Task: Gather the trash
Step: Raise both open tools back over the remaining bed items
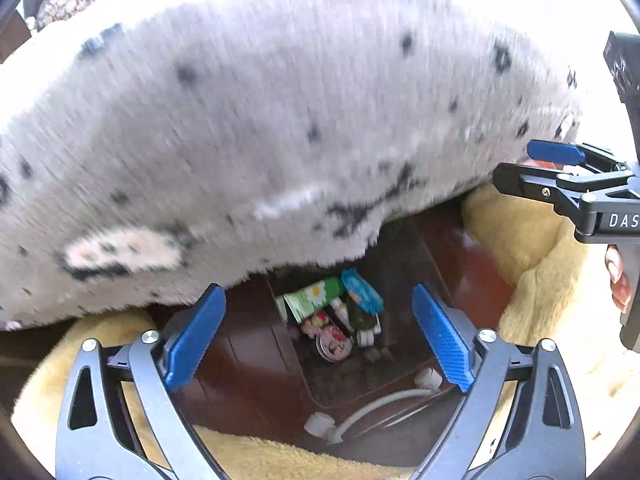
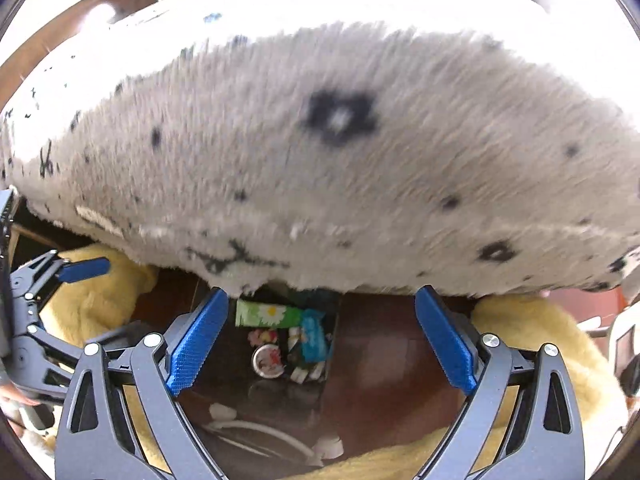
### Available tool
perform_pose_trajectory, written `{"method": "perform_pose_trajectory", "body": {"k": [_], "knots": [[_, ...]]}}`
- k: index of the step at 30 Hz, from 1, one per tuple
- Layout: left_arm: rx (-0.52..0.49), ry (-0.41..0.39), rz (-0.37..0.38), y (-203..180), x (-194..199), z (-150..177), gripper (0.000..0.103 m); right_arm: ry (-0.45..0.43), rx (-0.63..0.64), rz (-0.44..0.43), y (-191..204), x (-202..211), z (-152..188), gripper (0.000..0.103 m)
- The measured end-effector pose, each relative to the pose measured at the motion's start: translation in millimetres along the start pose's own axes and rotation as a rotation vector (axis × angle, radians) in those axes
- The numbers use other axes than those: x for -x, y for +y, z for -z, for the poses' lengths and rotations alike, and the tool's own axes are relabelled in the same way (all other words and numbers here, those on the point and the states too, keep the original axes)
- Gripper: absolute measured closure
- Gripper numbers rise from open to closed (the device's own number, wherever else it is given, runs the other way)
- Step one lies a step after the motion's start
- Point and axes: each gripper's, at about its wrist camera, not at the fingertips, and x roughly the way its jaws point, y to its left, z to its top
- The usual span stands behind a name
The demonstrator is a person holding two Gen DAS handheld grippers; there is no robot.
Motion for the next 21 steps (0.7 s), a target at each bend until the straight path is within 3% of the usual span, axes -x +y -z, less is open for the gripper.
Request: {"method": "perform_pose_trajectory", "body": {"k": [12, 21], "knots": [[-0.010, -0.188, -0.028, 10, 83, -53, 0.008, -0.221, 0.023, 0.067, -20, 83, -45, 0.004], [0.011, -0.266, -0.055, 30, 108, -104, 0.008, -0.351, 0.062, 0.114, -26, 125, -86, 0.004]]}}
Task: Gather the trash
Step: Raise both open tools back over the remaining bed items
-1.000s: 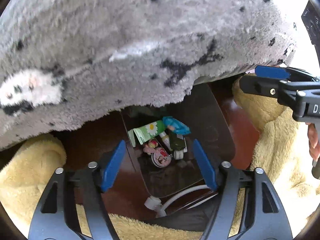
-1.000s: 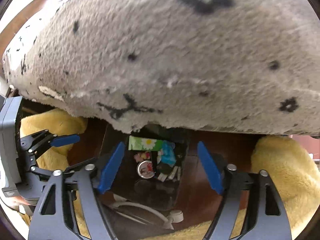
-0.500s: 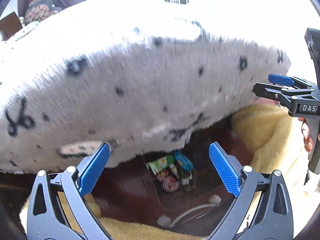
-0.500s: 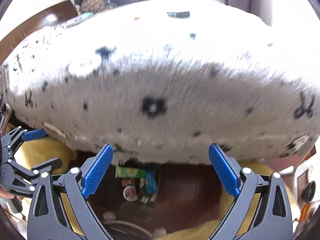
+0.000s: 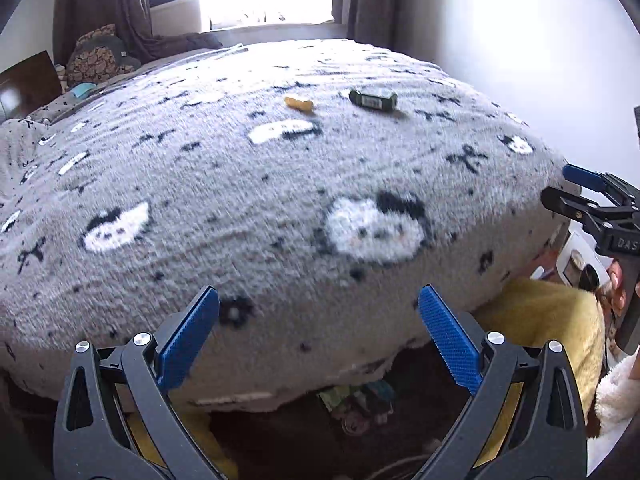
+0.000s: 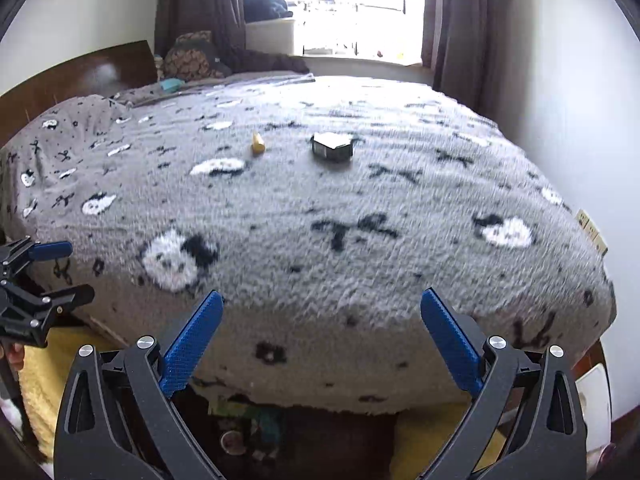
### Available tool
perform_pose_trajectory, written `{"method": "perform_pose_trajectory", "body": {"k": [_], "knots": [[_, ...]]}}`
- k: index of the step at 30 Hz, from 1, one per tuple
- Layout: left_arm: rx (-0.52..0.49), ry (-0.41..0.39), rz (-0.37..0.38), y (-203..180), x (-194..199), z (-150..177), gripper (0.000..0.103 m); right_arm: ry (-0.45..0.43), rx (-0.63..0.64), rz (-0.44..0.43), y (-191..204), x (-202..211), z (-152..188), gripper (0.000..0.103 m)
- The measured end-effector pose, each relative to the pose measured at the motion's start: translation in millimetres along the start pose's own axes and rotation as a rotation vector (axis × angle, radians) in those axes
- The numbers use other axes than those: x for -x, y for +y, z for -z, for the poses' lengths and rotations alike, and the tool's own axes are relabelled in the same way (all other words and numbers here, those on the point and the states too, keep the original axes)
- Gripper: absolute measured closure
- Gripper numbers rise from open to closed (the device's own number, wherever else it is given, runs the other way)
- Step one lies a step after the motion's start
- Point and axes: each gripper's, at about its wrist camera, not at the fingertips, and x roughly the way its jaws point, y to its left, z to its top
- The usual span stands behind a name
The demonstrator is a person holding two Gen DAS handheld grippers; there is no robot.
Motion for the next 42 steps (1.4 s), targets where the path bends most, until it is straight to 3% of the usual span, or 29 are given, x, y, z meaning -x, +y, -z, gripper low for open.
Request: {"method": "perform_pose_trajectory", "body": {"k": [5, 10, 23, 31, 42], "knots": [[0.023, -0.014, -0.013, 9, -12, -28, 0.008, -0.034, 0.024, 0.020, -2, -6, -24, 0.004], [0.042, 0.004, -0.021, 18, -35, -42, 0.008, -0.007, 0.031, 0.022, -3, -31, -39, 0.004], [0.105, 0.061, -0.064, 53, -98, -76, 0.008, 0.099, -0.051, -0.037, -18, -123, -67, 0.004], [0.119, 0.086, -0.073, 67, -137, -99, 0.008, 0.100, -0.052, 0.003, -19, -176, -104, 0.004], [0.109, 0.094, -0.068, 64, -174, -136, 0.008, 0.165, -0.023, 0.045, -19, -260, -153, 0.004]]}}
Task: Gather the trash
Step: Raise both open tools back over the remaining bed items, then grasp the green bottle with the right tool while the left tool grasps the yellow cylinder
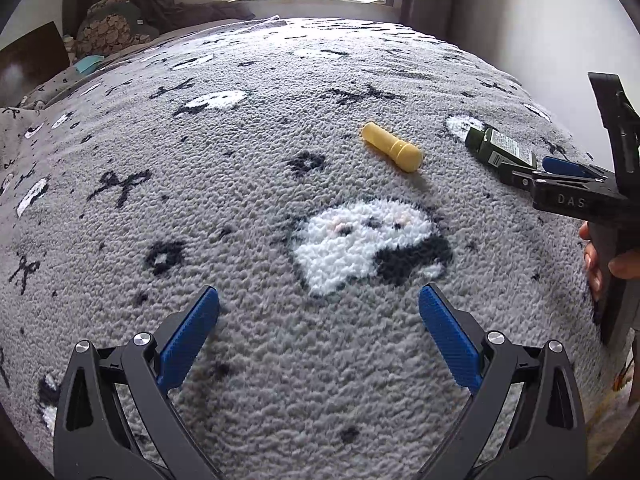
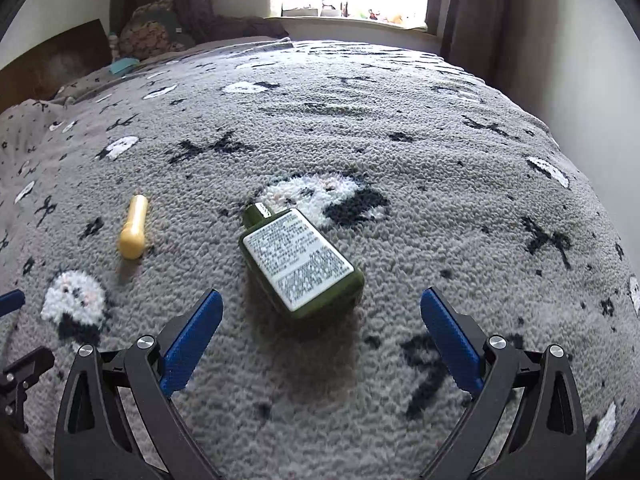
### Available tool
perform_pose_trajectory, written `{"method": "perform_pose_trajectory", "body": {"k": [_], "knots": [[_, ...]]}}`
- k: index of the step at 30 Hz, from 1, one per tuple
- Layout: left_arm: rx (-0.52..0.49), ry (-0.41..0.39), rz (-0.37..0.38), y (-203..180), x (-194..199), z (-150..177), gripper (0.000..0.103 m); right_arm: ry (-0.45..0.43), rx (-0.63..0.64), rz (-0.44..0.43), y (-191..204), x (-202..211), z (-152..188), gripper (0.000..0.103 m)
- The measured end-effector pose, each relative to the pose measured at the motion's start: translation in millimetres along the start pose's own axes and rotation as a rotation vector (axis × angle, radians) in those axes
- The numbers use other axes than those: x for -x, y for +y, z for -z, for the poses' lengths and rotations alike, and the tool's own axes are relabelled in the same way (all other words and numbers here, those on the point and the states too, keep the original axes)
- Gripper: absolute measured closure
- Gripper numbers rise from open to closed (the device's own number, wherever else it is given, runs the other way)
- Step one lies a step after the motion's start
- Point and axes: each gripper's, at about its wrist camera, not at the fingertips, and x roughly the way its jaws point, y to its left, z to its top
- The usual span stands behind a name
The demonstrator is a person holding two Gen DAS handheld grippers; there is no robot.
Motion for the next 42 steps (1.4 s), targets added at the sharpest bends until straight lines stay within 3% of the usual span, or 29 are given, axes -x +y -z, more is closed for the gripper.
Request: {"method": "perform_pose_trajectory", "body": {"k": [2, 4, 6, 15, 19, 21, 27, 29, 31, 42], "knots": [[-0.002, 0.002, 0.002, -3, -6, -7, 0.008, 0.012, 0.000, 0.005, 0, -8, -5, 0.005], [-0.008, 0.003, 0.004, -8, -13, -16, 0.008, 0.022, 0.005, -0.014, -1, -14, -9, 0.020], [-0.012, 0.003, 0.009, -12, -20, -24, 0.008, 0.029, 0.008, -0.039, -1, -15, -9, 0.045], [-0.004, -0.011, 0.047, -34, -48, -62, 0.008, 0.020, 0.033, -0.058, -5, -3, 2, 0.048], [0.020, -0.026, 0.055, -42, -58, -78, 0.009, 0.012, 0.035, -0.059, -7, 8, 13, 0.055], [0.021, -0.025, 0.049, -45, -64, -84, 0.016, 0.005, 0.038, -0.068, -9, 15, 18, 0.055], [-0.002, 0.004, 0.022, -49, -80, -92, 0.051, -0.012, 0.059, -0.118, -7, 34, 35, 0.057], [-0.011, 0.002, 0.040, -49, -77, -92, 0.070, -0.018, 0.067, -0.128, -4, 40, 40, 0.057], [-0.021, -0.001, 0.033, -48, -72, -90, 0.081, -0.023, 0.076, -0.136, -1, 47, 46, 0.057], [-0.096, -0.007, 0.067, -42, -22, -31, 0.083, -0.040, 0.108, -0.147, 12, 91, 83, 0.057]]}}
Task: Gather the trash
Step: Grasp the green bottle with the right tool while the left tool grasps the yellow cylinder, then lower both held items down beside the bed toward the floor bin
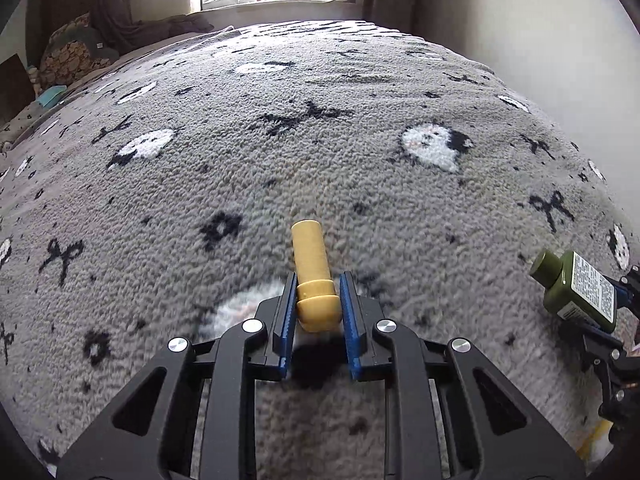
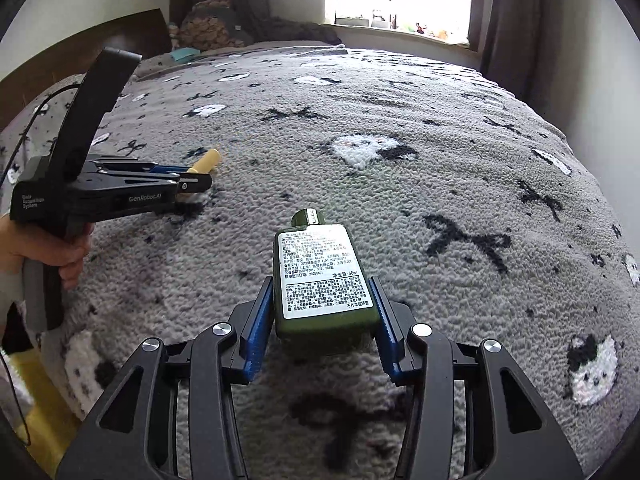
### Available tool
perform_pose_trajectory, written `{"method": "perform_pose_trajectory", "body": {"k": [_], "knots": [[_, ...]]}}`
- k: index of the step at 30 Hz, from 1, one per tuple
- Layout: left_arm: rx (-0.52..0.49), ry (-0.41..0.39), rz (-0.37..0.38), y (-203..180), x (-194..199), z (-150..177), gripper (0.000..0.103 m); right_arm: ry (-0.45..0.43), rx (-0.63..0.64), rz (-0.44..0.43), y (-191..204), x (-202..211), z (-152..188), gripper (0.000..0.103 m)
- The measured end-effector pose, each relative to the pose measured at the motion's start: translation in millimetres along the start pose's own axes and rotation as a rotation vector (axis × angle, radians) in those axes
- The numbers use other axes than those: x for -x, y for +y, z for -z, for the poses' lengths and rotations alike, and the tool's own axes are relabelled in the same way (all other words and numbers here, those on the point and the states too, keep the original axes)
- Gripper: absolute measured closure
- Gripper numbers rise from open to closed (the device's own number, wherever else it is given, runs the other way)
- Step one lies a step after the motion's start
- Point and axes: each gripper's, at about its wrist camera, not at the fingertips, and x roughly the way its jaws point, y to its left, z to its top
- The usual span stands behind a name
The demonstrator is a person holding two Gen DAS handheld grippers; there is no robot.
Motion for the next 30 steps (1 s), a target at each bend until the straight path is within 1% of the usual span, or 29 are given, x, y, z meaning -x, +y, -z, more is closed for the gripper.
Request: {"method": "perform_pose_trajectory", "body": {"k": [8, 16, 19, 26, 30], "knots": [[-0.014, -0.040, 0.029, -8, 54, 47, 0.083, -0.050, 0.013, -0.007, 16, 46, 21, 0.057], [-0.041, -0.109, 0.068, -30, 118, 83, 0.083, -0.100, 0.032, -0.025, 34, 93, 42, 0.057], [-0.032, -0.138, 0.066, -35, 140, 98, 0.083, -0.116, 0.035, -0.039, 41, 110, 52, 0.057], [-0.019, -0.178, 0.082, -41, 176, 142, 0.083, -0.138, 0.030, -0.061, 53, 141, 86, 0.057], [-0.023, -0.180, 0.089, -48, 188, 172, 0.083, -0.133, 0.021, -0.063, 59, 149, 105, 0.057]]}}
